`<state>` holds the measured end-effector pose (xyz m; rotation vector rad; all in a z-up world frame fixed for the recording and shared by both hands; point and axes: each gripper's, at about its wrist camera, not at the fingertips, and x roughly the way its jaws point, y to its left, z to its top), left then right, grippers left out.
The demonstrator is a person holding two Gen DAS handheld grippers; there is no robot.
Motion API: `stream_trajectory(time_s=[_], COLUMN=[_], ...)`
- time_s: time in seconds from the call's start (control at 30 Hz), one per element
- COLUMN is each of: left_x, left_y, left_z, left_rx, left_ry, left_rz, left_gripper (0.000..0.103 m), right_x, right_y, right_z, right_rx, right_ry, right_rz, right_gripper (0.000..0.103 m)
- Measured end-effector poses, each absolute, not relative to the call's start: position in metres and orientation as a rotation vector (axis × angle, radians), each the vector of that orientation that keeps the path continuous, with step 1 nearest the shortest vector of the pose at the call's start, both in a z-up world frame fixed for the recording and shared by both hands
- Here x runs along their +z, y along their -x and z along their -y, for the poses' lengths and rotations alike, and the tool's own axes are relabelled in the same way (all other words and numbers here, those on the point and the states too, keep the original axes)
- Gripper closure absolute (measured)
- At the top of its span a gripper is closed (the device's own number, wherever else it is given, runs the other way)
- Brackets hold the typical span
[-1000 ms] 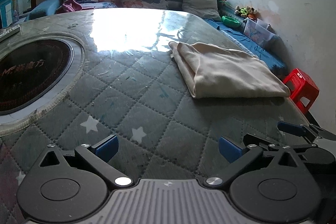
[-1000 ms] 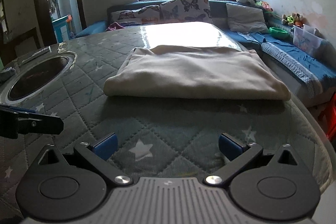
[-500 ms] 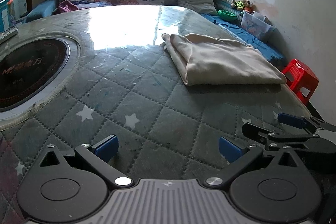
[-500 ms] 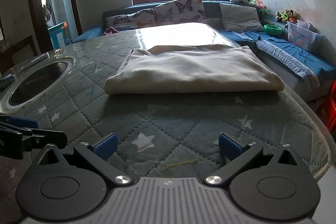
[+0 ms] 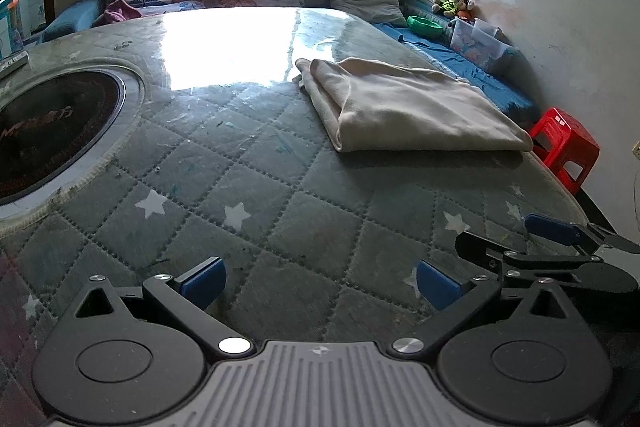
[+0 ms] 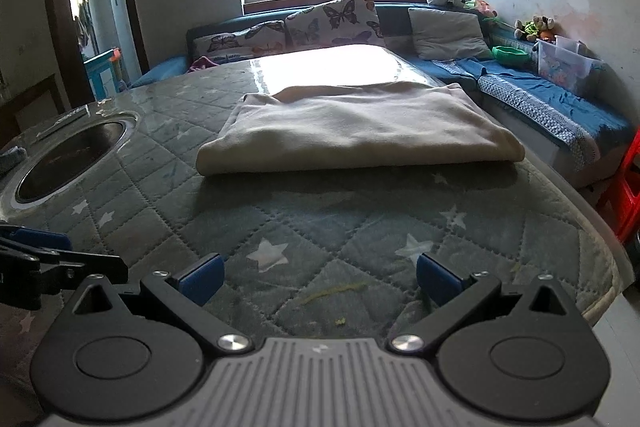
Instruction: Fold clothes
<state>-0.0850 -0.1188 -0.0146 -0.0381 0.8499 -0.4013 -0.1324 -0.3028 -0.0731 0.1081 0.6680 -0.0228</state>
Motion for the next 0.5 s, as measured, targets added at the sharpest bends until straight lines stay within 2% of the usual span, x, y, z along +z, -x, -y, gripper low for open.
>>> stream_trajectory(time_s=[0.5], left_x=[-0.0135], left_y=[0.0898], left_z=[0.1231], left_rx=[-0.392], left_ry=[0.036], left_rz=[-0.853], left_gripper=[0.0], right_x=[-0.0735], right_y=[0.1389], right_z=[0.3001], right_rx=[-0.012], right_ry=[-0.116], right_rz=[-0.653], right_gripper=[0.0])
